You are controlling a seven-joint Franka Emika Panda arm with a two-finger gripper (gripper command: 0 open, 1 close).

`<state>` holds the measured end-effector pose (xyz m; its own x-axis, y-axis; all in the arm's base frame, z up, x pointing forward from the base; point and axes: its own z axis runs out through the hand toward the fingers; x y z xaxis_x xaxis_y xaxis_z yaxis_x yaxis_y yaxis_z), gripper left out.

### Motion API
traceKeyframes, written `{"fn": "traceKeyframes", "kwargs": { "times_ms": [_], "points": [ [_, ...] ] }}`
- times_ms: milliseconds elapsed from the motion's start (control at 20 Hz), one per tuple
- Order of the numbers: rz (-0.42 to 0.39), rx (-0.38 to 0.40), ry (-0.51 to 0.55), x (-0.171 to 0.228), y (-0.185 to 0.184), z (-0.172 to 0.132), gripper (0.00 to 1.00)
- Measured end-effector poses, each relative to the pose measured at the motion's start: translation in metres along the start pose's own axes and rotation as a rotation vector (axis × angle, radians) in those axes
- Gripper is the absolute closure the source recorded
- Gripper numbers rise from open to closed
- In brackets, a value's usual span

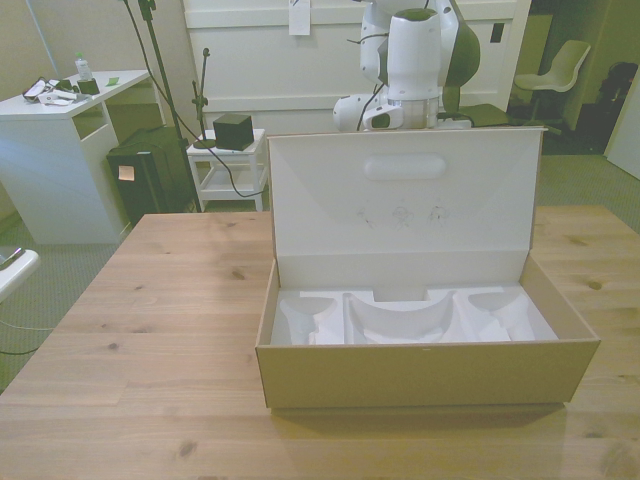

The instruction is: Close the box

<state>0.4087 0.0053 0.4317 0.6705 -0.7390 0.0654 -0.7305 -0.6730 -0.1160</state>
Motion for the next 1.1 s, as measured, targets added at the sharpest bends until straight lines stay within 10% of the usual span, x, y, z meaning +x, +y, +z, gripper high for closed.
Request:
{"fn": "traceKeyframes", "kwargs": {
  "times_ms": [400, 1100],
  "points": [
    [0.014, 0.012, 0.031, 0.008, 0.009, -0.014, 0.0],
    [0.159, 0.207, 0.239, 0.09, 0.039, -0.129, 0.0]
  ]
}}
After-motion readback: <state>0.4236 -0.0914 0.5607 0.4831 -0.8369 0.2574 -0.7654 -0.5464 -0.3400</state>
